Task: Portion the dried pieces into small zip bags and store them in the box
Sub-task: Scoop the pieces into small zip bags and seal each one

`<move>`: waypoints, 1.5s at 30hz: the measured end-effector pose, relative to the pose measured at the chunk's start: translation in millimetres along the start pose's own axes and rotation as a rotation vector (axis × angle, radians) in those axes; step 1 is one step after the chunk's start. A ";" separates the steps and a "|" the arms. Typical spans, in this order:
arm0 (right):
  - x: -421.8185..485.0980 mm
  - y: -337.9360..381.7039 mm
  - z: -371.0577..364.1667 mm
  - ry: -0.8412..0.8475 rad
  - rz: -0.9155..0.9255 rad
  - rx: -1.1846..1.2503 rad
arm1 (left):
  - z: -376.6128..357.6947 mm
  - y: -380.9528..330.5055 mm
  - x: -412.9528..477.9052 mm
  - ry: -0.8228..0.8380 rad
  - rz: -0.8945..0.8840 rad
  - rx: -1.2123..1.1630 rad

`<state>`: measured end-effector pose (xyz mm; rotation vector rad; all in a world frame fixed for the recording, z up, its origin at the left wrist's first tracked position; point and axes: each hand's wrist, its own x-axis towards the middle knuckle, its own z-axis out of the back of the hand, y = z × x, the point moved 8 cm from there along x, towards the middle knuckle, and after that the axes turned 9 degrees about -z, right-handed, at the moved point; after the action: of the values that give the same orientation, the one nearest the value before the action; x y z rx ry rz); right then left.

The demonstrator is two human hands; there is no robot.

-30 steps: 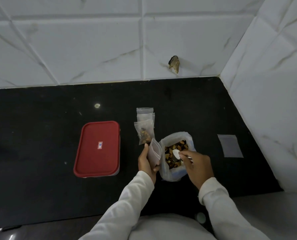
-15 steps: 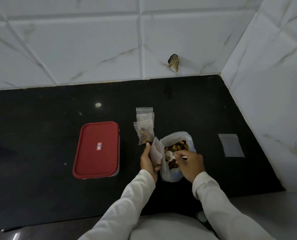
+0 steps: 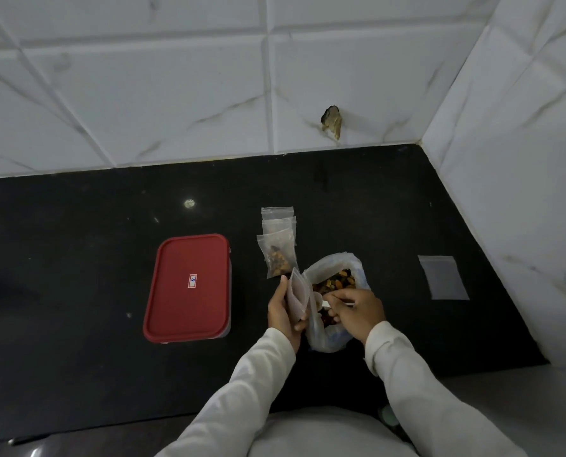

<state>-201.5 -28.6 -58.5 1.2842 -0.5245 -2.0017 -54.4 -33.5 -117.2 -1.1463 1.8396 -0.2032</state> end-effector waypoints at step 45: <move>-101.3 94.8 6.5 -0.268 0.885 -0.363 | -0.2 -16.9 -2.5 -0.113 -0.041 0.001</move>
<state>-148.3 -18.9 69.5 0.4243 -0.6653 -1.4080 -43.7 -40.9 -106.1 -1.1717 1.7178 -0.1590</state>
